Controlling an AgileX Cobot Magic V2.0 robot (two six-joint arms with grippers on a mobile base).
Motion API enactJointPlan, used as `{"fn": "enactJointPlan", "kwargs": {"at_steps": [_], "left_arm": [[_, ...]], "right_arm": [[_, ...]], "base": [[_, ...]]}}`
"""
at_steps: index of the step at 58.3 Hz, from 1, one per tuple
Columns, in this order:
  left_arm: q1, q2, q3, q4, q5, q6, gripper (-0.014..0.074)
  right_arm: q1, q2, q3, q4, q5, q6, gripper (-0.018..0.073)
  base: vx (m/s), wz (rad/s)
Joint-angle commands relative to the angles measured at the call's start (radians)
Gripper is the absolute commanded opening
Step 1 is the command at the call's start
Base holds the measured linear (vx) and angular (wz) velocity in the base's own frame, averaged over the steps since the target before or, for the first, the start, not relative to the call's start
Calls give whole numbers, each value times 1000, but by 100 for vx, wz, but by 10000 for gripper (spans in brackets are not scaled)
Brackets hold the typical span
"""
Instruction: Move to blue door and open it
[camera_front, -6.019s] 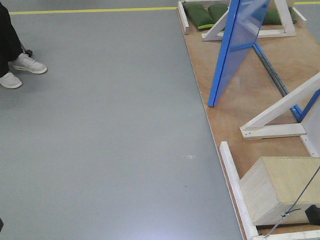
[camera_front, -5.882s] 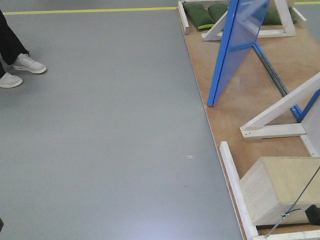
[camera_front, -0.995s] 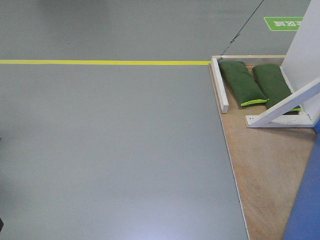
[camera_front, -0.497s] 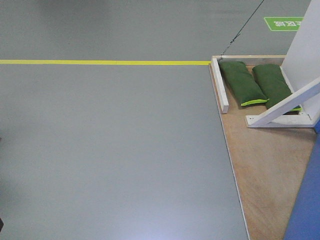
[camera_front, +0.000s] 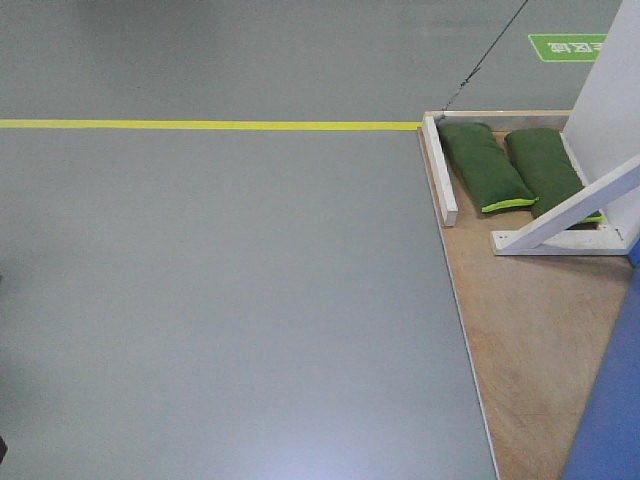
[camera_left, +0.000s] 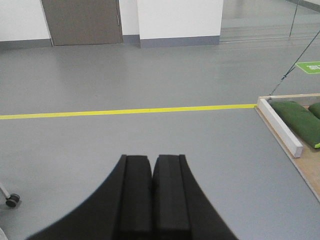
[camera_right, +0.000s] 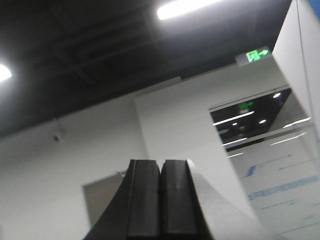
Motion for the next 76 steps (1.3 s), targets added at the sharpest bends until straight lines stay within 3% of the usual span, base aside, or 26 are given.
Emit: {"fn": "enactJointPlan", "kwargs": {"at_steps": [1, 9, 18, 25, 36, 47, 76], "left_arm": [[-6, -12, -26, -2, -85, -7, 73], [-6, -12, -26, -2, -85, -7, 73], [-6, -12, -26, -2, -85, -7, 73], [-6, -12, -26, -2, -85, -7, 73], [-6, -12, -26, -2, -85, -7, 73], [-6, -12, -26, -2, -85, -7, 73], [-6, -12, -26, -2, -85, -7, 73]], "right_arm": [[4, 53, -23, 122, -118, 93, 12], [4, 107, -23, 252, -265, -6, 12], [4, 185, -23, 443, -492, -280, 12], [4, 218, -23, 567, -611, -384, 12], [4, 226, -23, 663, -685, -405, 12], [4, 226, -23, 858, -728, -405, 12], [4, 229, -23, 855, -729, -405, 12]], "base": [[0, 0], [0, 0], [0, 0], [0, 0], [0, 0], [0, 0], [0, 0]]}}
